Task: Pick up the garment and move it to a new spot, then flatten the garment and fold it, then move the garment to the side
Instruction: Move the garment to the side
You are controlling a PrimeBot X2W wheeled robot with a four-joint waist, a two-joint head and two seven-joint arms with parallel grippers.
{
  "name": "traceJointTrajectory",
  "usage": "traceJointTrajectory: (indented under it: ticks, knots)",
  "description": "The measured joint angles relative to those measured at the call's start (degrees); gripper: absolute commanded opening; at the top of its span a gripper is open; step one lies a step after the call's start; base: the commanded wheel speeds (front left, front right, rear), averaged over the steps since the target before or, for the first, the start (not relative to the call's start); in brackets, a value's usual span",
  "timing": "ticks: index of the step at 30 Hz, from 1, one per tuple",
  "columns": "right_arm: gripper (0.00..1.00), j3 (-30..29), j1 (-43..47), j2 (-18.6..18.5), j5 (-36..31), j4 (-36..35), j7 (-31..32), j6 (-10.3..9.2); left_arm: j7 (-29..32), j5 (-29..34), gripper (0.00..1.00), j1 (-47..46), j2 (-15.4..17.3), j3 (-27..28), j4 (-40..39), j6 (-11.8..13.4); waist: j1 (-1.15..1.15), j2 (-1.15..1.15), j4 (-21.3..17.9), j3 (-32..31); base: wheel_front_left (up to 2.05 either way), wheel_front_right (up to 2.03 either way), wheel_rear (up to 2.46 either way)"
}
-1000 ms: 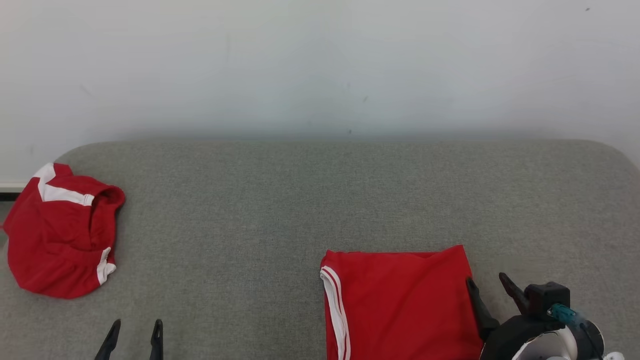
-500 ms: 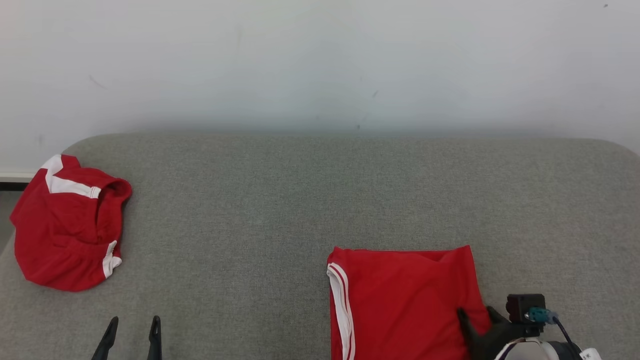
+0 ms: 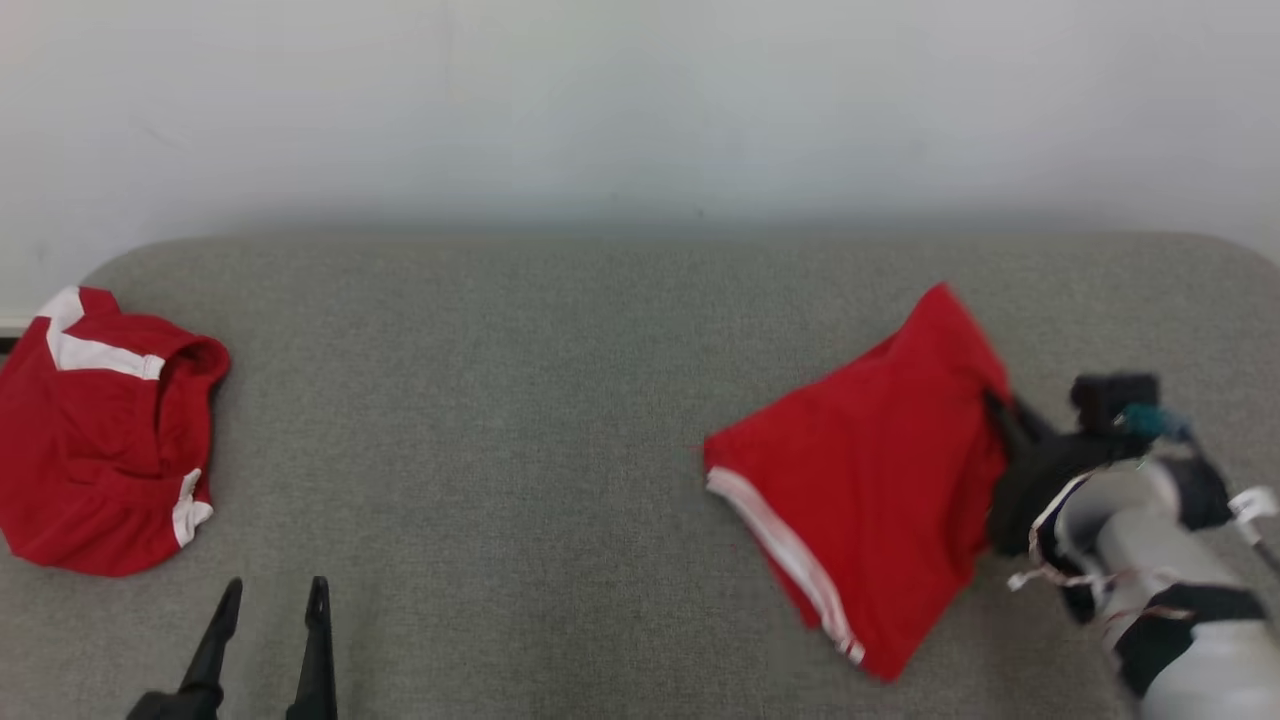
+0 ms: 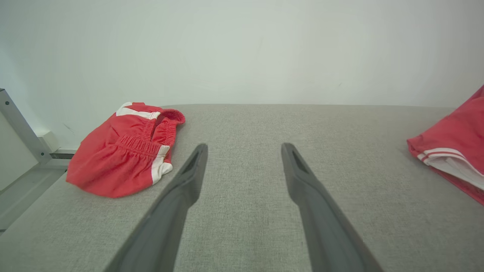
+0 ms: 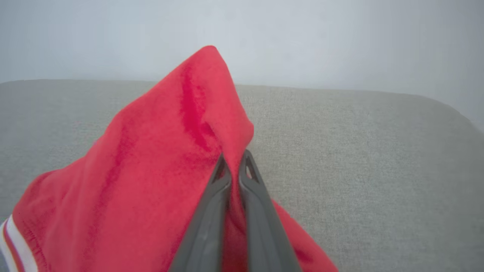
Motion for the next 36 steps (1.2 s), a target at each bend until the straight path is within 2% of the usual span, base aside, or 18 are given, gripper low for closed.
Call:
traceJointTrajectory:
  ticks: [2, 10, 17, 31, 36]
  knots:
    - [0.00, 0.3, -1.3, -1.2, 0.2, 0.1, -0.2, 0.00, 0.0, 0.0, 1.00, -0.7, -0.3, 0.0, -0.4, 0.0, 0.00, 0.00, -0.1, 0.6, 0.00, 0.00, 0.00]
    - [0.00, 2.0, -12.3, -12.4, 1.1, 1.6, -0.1, 0.00, -0.2, 1.8, 1.00, -7.1, -2.2, 2.2, -6.7, 0.5, 0.00, 0.00, -1.1, 8.3, 0.00, 0.00, 0.00]
    - [0.00, 2.2, -19.1, -20.2, 1.1, 3.4, -0.7, 0.00, -0.2, 3.9, 1.00, -11.2, -2.0, 4.6, -10.4, 0.4, 0.00, 0.00, -2.7, 15.8, 0.00, 0.00, 0.00]
    - [0.00, 2.3, -30.0, -30.7, -1.0, 7.7, 0.1, 0.00, -0.2, 6.2, 1.00, -14.8, 0.6, 6.8, -15.5, 0.0, 0.01, 0.01, -5.5, 28.1, 0.00, 0.00, 0.00]
    - [0.00, 2.7, -31.6, -31.4, -1.5, 8.4, -0.5, 0.00, -0.2, 6.4, 1.00, -14.7, 1.3, 8.1, -16.5, 0.5, 0.00, 0.01, -5.8, 31.0, 0.00, 0.00, 0.00]
